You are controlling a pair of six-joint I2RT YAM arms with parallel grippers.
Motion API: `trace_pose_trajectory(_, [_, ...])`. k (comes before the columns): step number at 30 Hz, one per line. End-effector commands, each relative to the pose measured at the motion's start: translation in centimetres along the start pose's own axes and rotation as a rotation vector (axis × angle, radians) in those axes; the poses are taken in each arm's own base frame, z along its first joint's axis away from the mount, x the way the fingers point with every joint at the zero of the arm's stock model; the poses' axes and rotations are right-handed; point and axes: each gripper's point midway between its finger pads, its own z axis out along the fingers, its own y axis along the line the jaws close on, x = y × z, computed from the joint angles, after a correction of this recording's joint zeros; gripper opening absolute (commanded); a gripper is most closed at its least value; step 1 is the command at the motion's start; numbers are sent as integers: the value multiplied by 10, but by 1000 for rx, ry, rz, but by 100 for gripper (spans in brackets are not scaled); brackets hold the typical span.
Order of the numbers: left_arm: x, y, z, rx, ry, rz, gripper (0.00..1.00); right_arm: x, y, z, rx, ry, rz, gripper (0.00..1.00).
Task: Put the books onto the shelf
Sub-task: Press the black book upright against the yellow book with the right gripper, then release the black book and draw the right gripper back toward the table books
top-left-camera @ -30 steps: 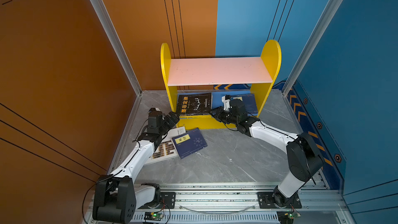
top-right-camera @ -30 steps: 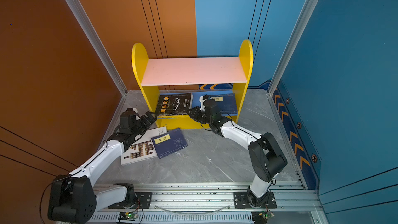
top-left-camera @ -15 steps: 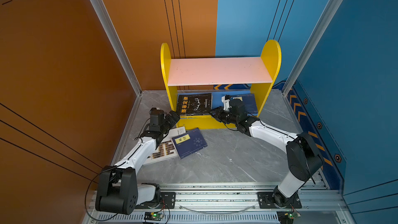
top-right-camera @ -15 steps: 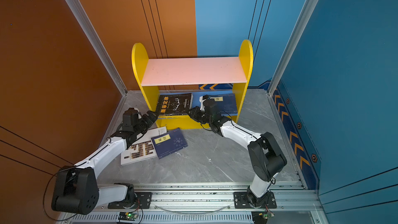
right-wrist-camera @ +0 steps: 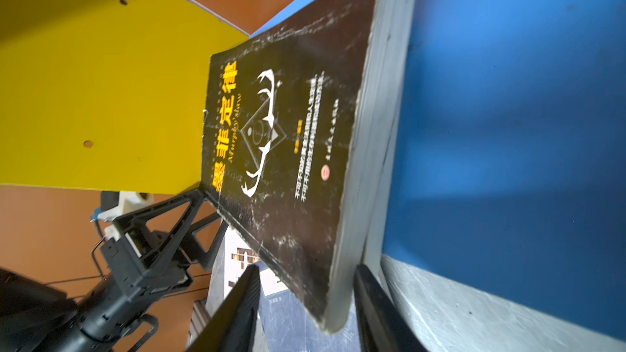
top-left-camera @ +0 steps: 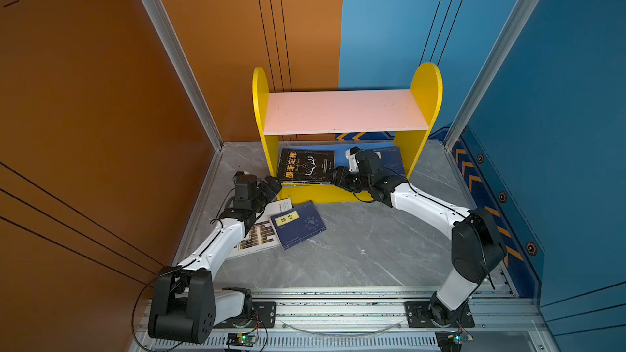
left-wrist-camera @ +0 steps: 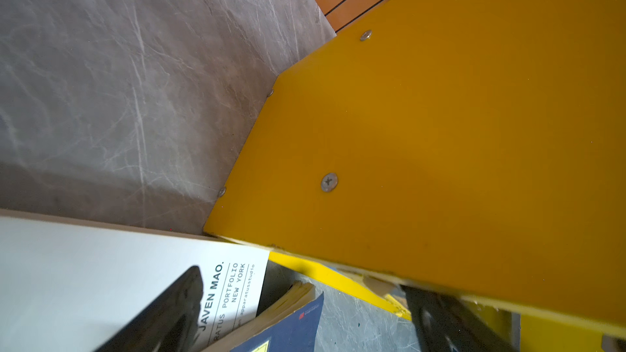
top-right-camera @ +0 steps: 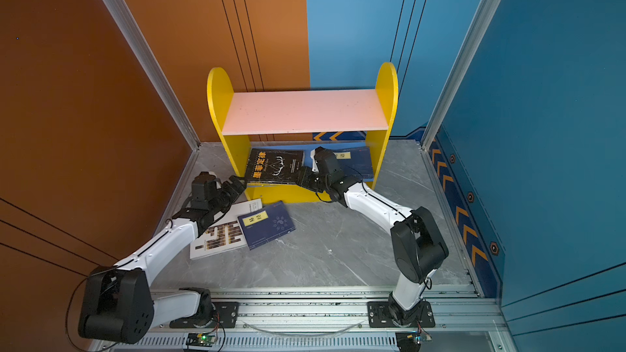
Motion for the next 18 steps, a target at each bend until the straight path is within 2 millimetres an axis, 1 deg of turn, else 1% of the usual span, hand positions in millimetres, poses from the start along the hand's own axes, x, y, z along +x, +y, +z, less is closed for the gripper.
trace_pose_trajectory(1, [-5,32,-4,-116,-35,-29,93,-4,-9,2,62,-9,-28,50])
trace_pose_trajectory(7, [-3,26,-2,-87,-19,-34,93,-10,-8,5,65,-15,-37,48])
trace_pose_trajectory(13, [-3,23,-3,-73,-15,-32,93,-11,-6,14,62,-5,-40,39])
trace_pose_trajectory(15, [-3,20,-3,-63,-10,-29,93,-12,-4,16,58,-7,-41,34])
trace_pose_trajectory(18, [-3,20,-4,-64,-7,-20,93,-13,0,18,50,-8,-56,30])
